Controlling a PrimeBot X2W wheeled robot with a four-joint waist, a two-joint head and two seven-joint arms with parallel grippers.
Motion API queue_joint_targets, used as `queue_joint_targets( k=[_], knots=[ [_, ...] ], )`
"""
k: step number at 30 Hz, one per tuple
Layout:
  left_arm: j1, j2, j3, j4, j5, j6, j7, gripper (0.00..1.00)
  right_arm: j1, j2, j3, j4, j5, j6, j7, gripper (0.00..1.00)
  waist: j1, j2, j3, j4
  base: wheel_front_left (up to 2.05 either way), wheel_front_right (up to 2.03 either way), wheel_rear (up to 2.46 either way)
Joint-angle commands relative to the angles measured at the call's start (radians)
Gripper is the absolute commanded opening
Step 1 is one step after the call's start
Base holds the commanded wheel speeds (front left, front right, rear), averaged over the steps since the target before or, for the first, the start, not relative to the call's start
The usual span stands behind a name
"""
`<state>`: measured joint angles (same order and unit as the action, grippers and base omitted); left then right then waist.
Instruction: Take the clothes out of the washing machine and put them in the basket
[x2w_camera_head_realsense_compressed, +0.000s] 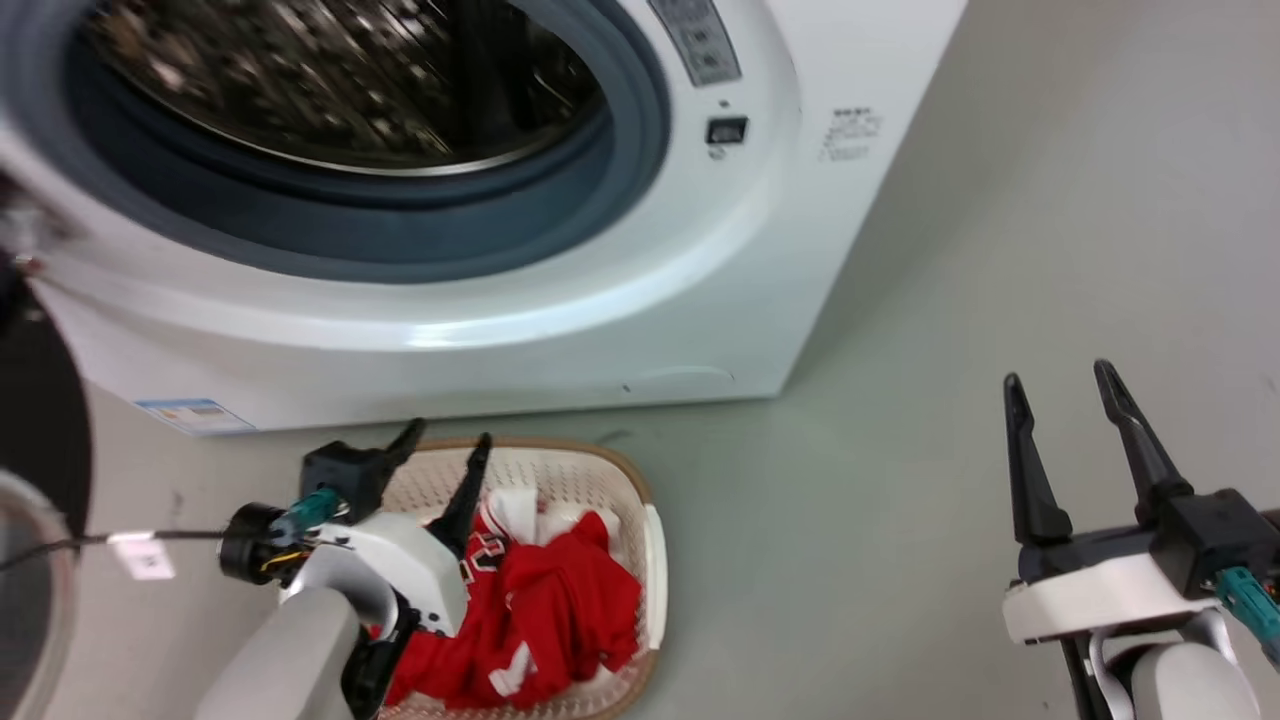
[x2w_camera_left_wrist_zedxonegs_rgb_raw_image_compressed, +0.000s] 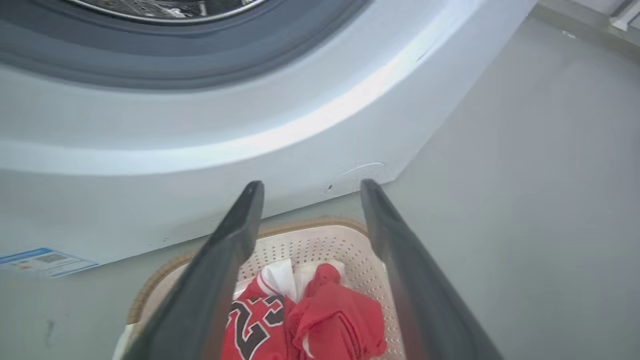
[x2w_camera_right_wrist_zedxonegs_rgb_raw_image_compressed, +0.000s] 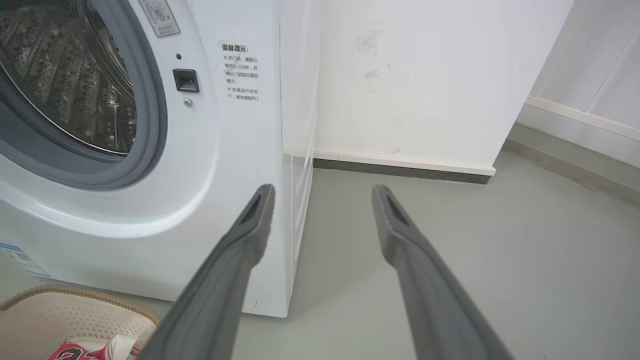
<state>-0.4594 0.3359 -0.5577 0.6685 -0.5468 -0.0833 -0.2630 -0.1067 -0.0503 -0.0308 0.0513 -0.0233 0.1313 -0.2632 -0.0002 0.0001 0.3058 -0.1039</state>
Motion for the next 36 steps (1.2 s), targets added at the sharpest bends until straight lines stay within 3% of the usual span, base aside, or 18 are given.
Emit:
queue_joint_targets(
  k=[1,7,16,25,36],
  knots=[
    [0.03,0.002,0.024,-0.035,0.01,0.009,-0.002,1.0,0.017,0.0,-0.007,0.003,-0.002,-0.001,-0.002,1.0,0.0002,-0.0001,-0.094,0.072,0.0,0.0,0.0],
    [0.182,-0.003,0.194,-0.271,0.097,0.043,-0.002,1.0,0.077,0.0,-0.036,-0.001,-0.001,-0.001,-0.002,1.0,0.0002,-0.0001,-0.187,0.115,0.0,0.0,0.0],
    [0.38,-0.067,0.333,-0.491,0.25,0.075,-0.003,1.0,0.185,0.0,-0.059,-0.012,0.008,-0.001,-0.002,1.0,0.0002,-0.0001,-0.295,0.151,0.0,0.0,0.0],
    [0.516,-0.153,0.468,-0.598,0.336,0.08,-0.002,1.0,0.244,0.0,-0.042,-0.025,0.033,-0.001,-0.002,1.0,0.0002,-0.0001,-0.335,0.15,0.0,0.0,0.0],
    [0.609,-0.231,0.521,-0.6,0.466,0.082,-0.002,1.0,0.277,0.0,-0.019,-0.027,0.048,-0.001,-0.002,1.0,0.0002,-0.0001,-0.374,0.134,0.0,0.0,0.0]
  ],
)
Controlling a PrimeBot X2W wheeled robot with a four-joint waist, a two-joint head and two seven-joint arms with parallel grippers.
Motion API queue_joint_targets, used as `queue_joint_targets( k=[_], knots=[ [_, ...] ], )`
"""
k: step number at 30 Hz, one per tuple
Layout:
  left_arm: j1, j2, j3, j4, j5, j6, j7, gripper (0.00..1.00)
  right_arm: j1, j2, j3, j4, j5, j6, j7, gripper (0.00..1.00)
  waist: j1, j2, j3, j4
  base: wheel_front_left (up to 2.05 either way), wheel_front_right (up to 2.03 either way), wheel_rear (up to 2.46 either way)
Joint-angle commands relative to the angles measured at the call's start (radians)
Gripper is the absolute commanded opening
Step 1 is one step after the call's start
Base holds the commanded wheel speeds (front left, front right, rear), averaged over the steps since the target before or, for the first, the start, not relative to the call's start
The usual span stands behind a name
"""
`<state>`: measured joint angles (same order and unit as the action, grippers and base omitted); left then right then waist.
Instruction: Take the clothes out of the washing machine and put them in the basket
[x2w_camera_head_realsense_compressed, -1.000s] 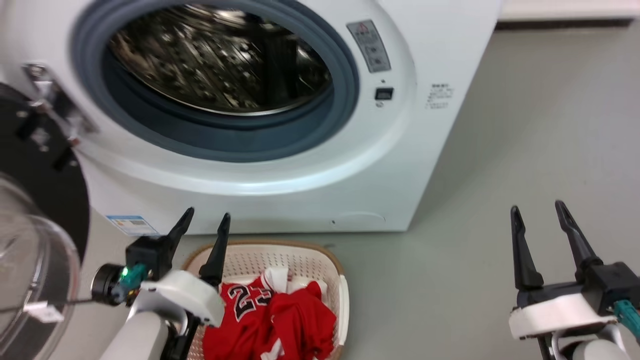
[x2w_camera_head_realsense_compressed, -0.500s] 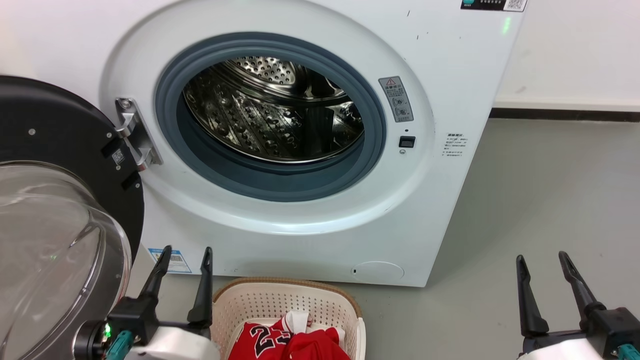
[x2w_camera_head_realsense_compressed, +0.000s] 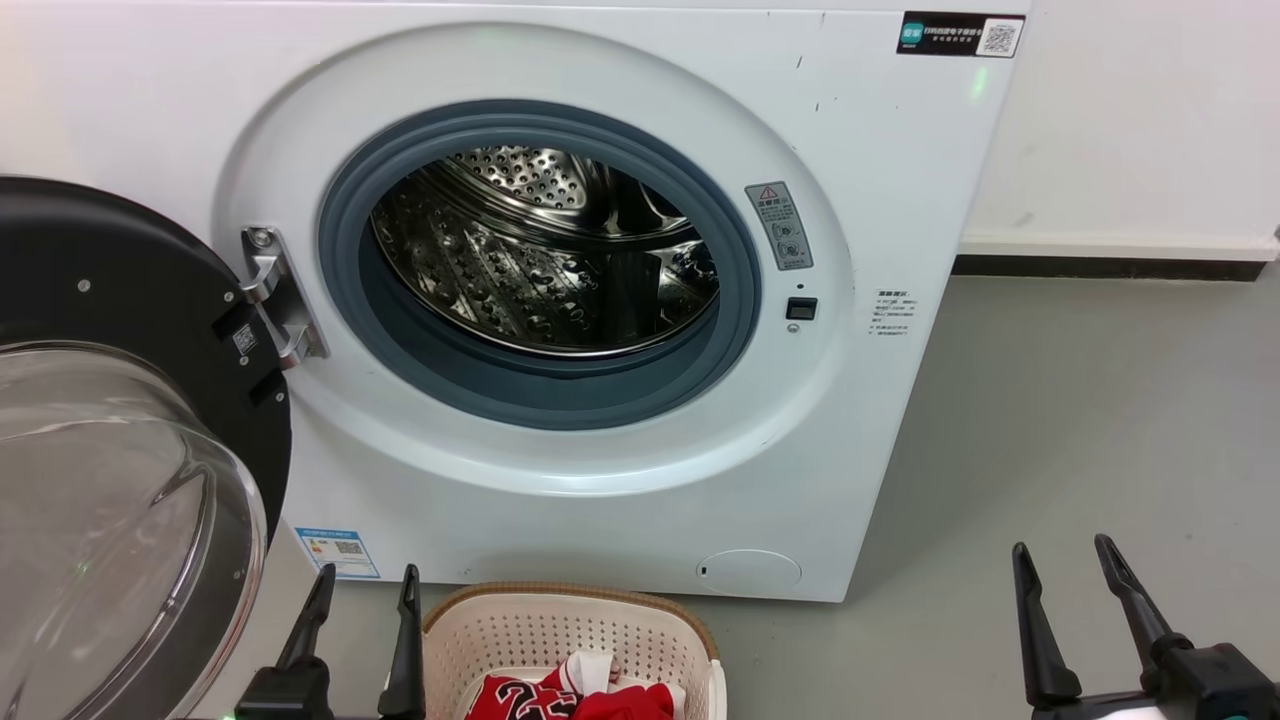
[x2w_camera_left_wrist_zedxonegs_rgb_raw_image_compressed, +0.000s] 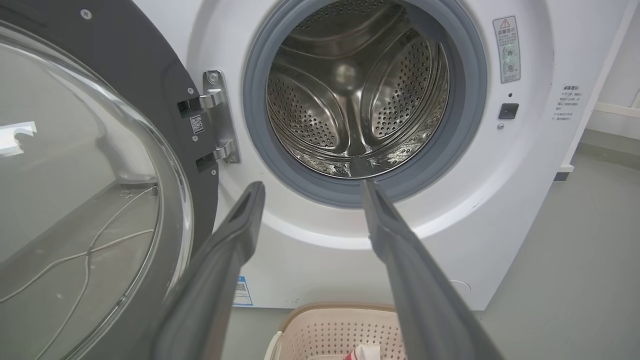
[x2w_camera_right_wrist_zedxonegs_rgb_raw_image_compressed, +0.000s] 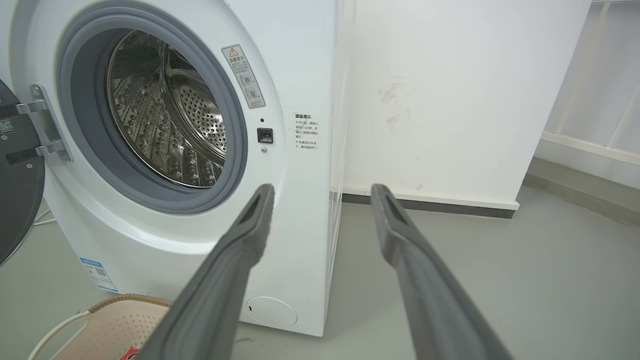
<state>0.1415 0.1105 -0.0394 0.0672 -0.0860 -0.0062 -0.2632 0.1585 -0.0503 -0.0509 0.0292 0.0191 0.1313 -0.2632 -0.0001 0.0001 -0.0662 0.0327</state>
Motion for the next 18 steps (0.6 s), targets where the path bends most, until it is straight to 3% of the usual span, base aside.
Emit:
queue_joint_targets(
  k=[1,18],
  knots=[
    [0.011,-0.008,0.005,0.003,0.012,0.007,-0.002,1.0,0.01,0.0,0.001,-0.006,0.007,-0.001,-0.002,1.0,0.0001,-0.0001,-0.004,-0.005,0.0,0.0,0.0],
    [0.002,-0.036,0.041,0.021,0.048,0.0,-0.002,1.0,-0.003,0.0,0.0,-0.012,0.006,-0.001,-0.002,1.0,0.0001,-0.0001,-0.005,-0.019,0.0,0.0,0.0]
  ],
)
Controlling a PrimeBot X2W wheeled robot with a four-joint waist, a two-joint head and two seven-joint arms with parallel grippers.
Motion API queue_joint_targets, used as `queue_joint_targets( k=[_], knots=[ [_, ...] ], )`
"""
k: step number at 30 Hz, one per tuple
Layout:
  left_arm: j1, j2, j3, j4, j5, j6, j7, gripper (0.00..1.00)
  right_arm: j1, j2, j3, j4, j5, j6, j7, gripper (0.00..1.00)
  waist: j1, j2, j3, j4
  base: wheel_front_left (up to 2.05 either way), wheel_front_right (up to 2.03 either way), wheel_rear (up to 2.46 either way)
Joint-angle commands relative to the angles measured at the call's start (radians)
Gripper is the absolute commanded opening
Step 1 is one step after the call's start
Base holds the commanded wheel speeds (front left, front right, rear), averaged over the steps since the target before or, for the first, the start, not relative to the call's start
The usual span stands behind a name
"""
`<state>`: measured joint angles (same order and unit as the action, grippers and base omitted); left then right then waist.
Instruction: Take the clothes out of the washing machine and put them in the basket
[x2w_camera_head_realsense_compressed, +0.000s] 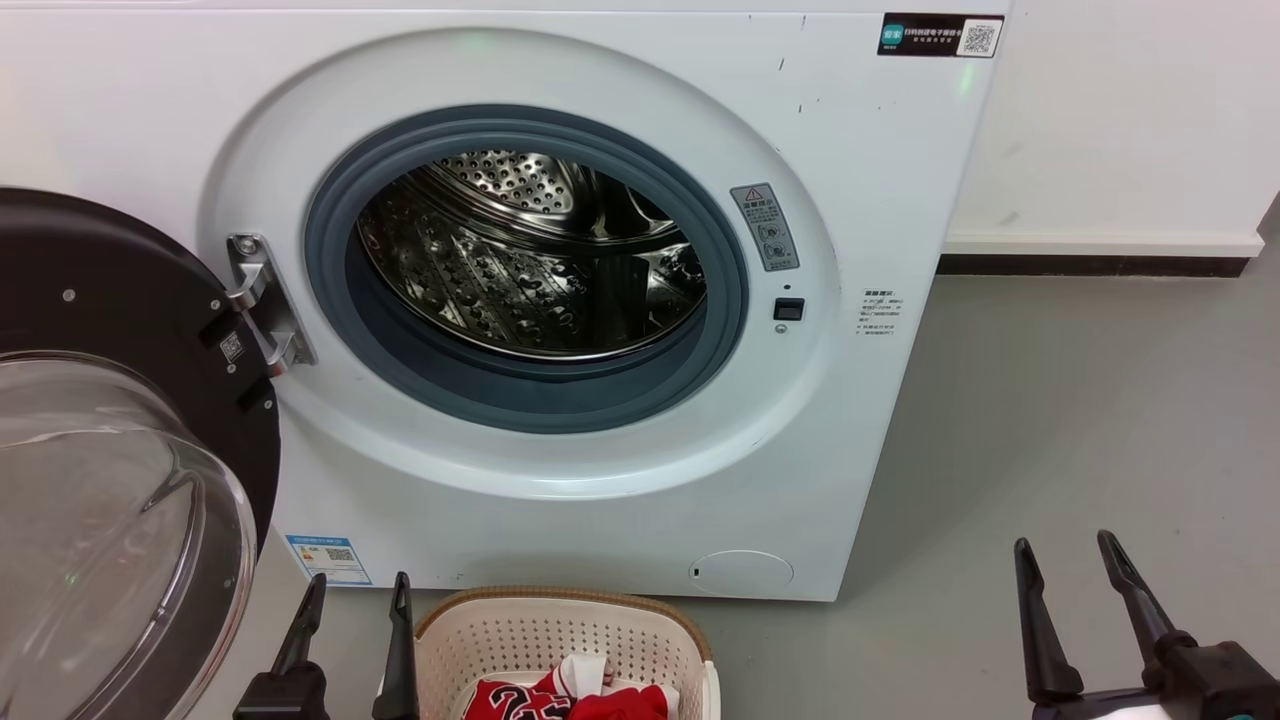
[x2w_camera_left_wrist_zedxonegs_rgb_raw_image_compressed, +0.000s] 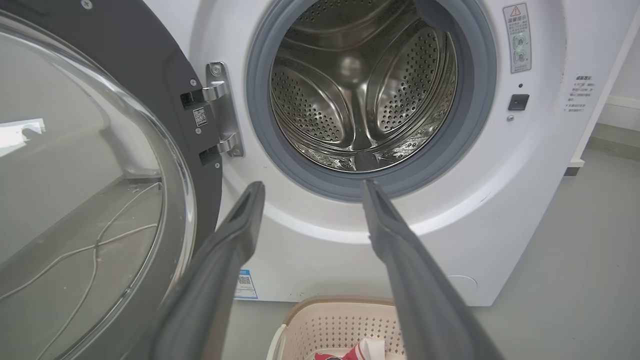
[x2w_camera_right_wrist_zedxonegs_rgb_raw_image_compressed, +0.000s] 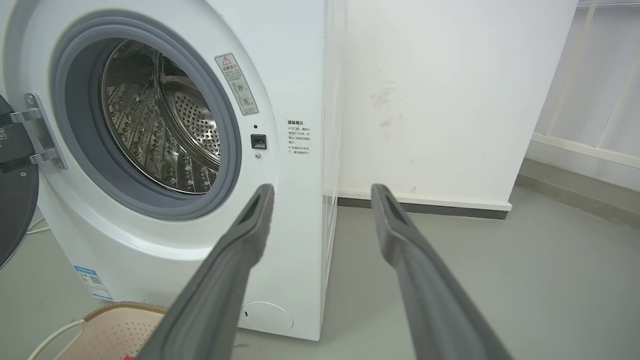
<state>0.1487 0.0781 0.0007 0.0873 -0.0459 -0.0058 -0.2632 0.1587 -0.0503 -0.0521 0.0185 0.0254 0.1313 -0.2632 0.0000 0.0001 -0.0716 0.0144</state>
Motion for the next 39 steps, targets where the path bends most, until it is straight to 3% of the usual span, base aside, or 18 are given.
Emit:
queue_joint_targets(
  k=[1,8,9,14,39],
  knots=[
    [-0.006,-0.005,0.003,0.003,0.008,-0.001,-0.002,1.0,-0.005,0.0,0.002,0.0,-0.001,-0.001,-0.002,1.0,0.0,-0.0001,0.0,-0.001,0.0,0.0,0.0],
    [-0.008,-0.01,0.012,0.01,0.002,-0.009,-0.002,1.0,-0.01,0.0,0.007,0.003,-0.001,-0.001,-0.002,1.0,0.0,-0.0001,-0.002,-0.007,0.0,0.0,0.0],
    [-0.001,-0.009,0.01,0.01,0.004,-0.009,0.0,0.0,-0.004,0.0,0.005,0.002,0.0,0.0,0.0,0.0,0.0,-0.0001,-0.002,-0.007,0.0,0.0,0.0],
    [0.011,-0.017,0.01,0.046,-0.003,-0.009,0.007,0.0,0.009,0.001,0.006,0.035,0.004,0.0,0.003,0.0,0.0,-0.0001,-0.002,-0.007,0.0,0.0,0.0],
    [-0.077,-0.02,0.044,0.08,-0.492,-0.046,0.123,0.0,-0.08,-0.017,0.008,0.092,0.519,0.0,0.102,0.0,0.0,-0.0001,0.014,-0.009,0.0,0.0,0.0]
  ],
)
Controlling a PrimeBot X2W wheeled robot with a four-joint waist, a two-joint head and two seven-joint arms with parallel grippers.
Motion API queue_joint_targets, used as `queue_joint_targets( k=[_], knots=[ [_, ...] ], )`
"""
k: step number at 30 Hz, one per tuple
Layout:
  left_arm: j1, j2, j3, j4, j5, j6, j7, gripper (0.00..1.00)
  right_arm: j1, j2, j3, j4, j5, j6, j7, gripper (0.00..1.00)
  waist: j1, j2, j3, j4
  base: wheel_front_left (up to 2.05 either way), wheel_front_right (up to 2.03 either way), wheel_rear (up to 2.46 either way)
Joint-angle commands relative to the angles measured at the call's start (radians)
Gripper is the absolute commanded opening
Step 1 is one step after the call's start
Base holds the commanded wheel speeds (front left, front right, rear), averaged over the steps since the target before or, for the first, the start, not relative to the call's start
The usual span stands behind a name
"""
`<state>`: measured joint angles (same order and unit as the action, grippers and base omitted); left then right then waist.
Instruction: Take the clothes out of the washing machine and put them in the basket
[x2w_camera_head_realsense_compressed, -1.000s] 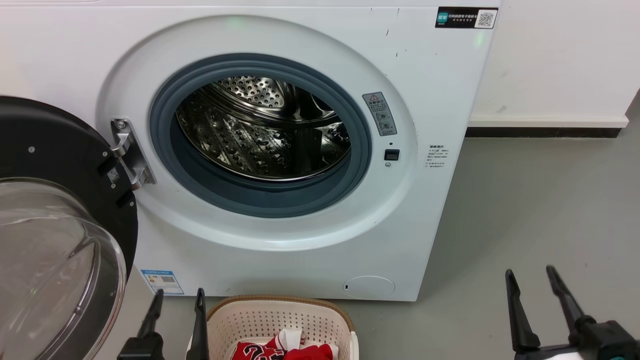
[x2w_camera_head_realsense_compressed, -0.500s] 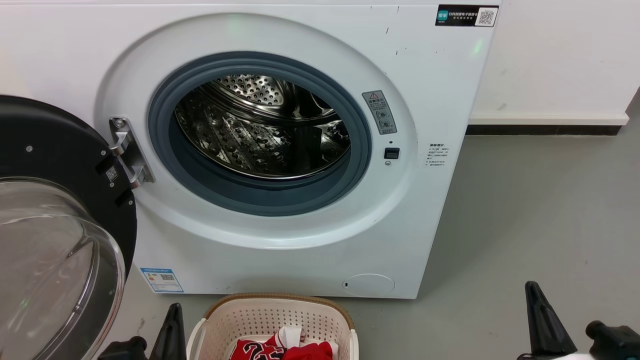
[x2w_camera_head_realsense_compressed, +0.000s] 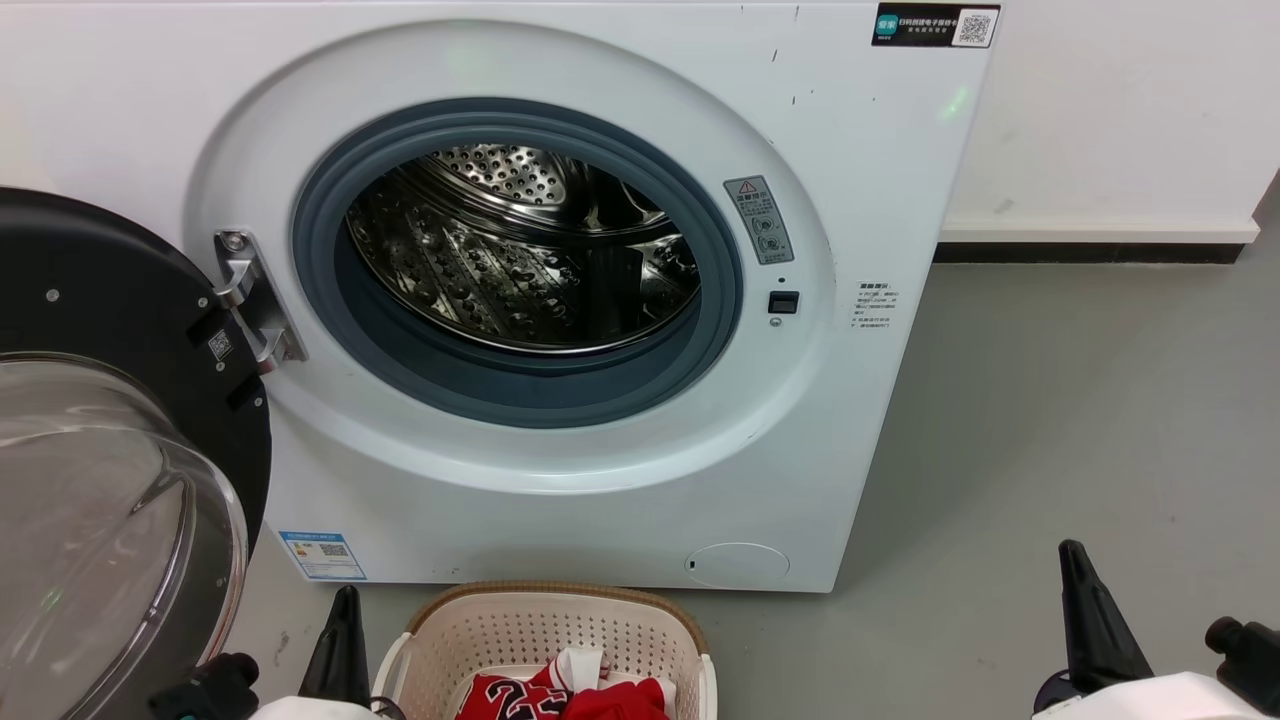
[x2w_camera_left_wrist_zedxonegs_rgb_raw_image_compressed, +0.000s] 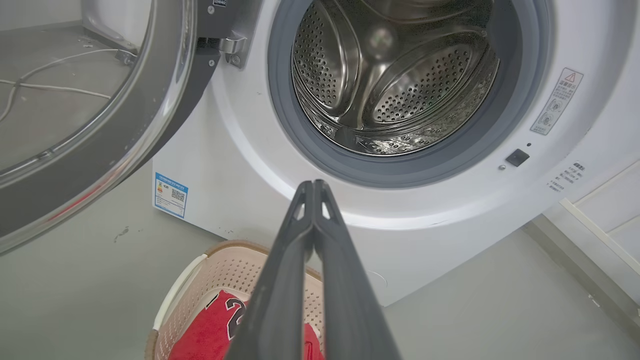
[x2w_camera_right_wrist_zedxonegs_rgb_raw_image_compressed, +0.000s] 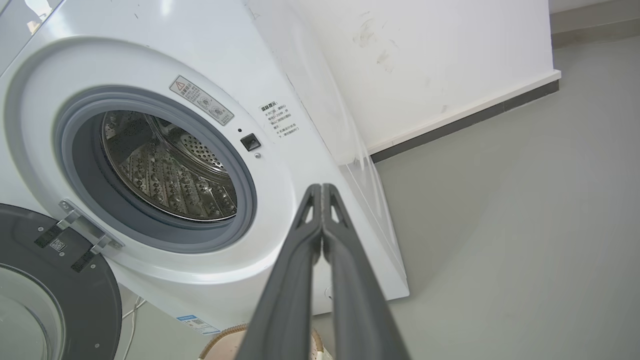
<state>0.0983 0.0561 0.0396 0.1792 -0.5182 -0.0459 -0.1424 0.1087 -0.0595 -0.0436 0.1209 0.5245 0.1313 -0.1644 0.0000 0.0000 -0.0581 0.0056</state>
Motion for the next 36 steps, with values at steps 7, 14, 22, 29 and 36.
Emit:
queue_joint_targets(
  k=[7,14,22,29,36],
  knots=[
    [-0.046,0.001,0.012,-0.004,-0.133,-0.015,0.029,0.0,-0.051,-0.011,-0.002,0.003,0.138,0.0,0.027,0.0,0.0,0.0,0.004,0.0,0.0,0.0,0.0],
    [-0.065,0.0,0.019,0.003,-0.238,-0.023,0.054,0.0,-0.07,-0.013,-0.004,0.016,0.246,0.0,0.051,0.0,0.0,0.0,0.009,-0.001,0.0,0.0,0.0],
    [-0.085,0.0,0.026,0.011,-0.349,-0.031,0.08,0.0,-0.091,-0.015,-0.008,0.029,0.36,0.0,0.076,0.0,0.0,0.0,0.014,-0.001,0.0,0.0,0.0],
    [-0.102,-0.001,0.032,0.018,-0.44,-0.037,0.102,0.0,-0.107,-0.016,-0.011,0.04,0.452,0.0,0.097,0.0,0.0,0.0,0.018,-0.002,0.0,0.0,0.0],
    [-0.117,-0.002,0.038,0.024,-0.523,-0.044,0.123,0.0,-0.122,-0.016,-0.014,0.051,0.538,0.0,0.117,0.0,0.0,0.0,0.022,-0.002,0.0,0.0,0.0]
  ],
)
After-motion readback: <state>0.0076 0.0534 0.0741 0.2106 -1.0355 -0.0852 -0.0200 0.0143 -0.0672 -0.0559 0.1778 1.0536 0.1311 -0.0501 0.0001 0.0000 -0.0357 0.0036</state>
